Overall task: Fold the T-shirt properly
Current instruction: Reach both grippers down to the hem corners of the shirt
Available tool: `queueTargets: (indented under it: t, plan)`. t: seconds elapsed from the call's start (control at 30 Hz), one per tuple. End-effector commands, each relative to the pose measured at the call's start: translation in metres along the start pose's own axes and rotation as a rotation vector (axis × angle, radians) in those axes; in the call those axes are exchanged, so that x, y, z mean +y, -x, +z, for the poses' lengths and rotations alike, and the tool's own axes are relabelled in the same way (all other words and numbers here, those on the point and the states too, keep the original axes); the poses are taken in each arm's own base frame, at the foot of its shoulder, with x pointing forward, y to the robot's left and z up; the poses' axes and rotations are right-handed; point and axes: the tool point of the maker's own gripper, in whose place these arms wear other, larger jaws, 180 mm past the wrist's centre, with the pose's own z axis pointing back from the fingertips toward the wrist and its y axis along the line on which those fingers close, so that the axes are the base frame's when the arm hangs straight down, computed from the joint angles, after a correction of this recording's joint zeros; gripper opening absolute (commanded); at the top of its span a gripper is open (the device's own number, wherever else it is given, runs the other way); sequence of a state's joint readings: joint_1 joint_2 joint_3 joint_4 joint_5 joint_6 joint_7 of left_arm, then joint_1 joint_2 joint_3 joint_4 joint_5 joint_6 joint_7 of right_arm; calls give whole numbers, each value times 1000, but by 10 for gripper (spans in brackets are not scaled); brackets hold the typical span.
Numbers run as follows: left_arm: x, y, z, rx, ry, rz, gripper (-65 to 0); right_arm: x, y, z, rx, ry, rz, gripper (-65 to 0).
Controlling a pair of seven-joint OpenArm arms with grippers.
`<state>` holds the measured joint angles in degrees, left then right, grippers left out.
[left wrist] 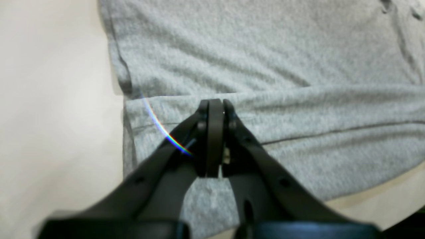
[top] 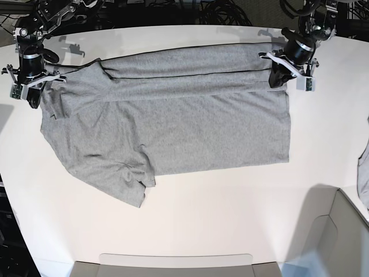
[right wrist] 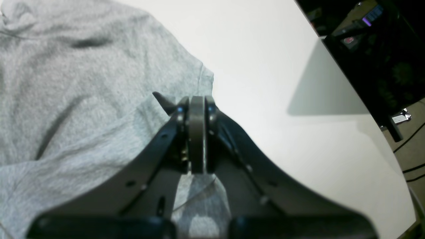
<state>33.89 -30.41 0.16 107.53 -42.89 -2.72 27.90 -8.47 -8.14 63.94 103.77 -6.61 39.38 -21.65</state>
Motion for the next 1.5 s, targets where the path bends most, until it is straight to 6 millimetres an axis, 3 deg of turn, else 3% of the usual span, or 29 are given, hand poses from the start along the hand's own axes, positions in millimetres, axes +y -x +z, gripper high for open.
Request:
queueTargets:
  t: [0.0,0.07,0.2,0.37,0.5,0.67,0.77,0.83,1.0,1.13,1.33,1.47]
  plan:
    - [-5,-11,1,-36,16,-7,-650,6,-28,-4,-91,-22,15,-635]
    - [-6,-5,0,0,15,4,-650,10,-40,-13,-104,-34,47,-635]
    - [-16,-12,-10,26,36,25,-650,29,-59,-40,-107,-72,110,-635]
    - [-28,-13,-18,71,61,52,-650,46,-74,-86,-70,-111,156,-635]
    - [-30,-15,-20,79,66,51,-650,63,-63,-125,31,-150,161,-635]
    - [-30,-15,-20,77,65,51,-650,80,-21,-147,195,-206,203,-635]
    - [-30,-15,-20,77,65,51,-650,84,-1,-145,252,-218,224,-635]
    - [-30,-15,-20,77,65,50,-650,89,22,-136,297,-231,230,-635]
    - [-29,-16,-20,76,63,45,-650,87,53,-106,346,-214,260,-635]
    - [-30,-18,-21,73,68,40,-650,82,60,-80,348,-179,299,-635]
    - [-31,-25,-23,56,73,33,-650,74,66,-56,340,-169,298,-635]
    - [-26,-28,-22,59,64,9,-650,64,44,-46,316,-135,252,-635]
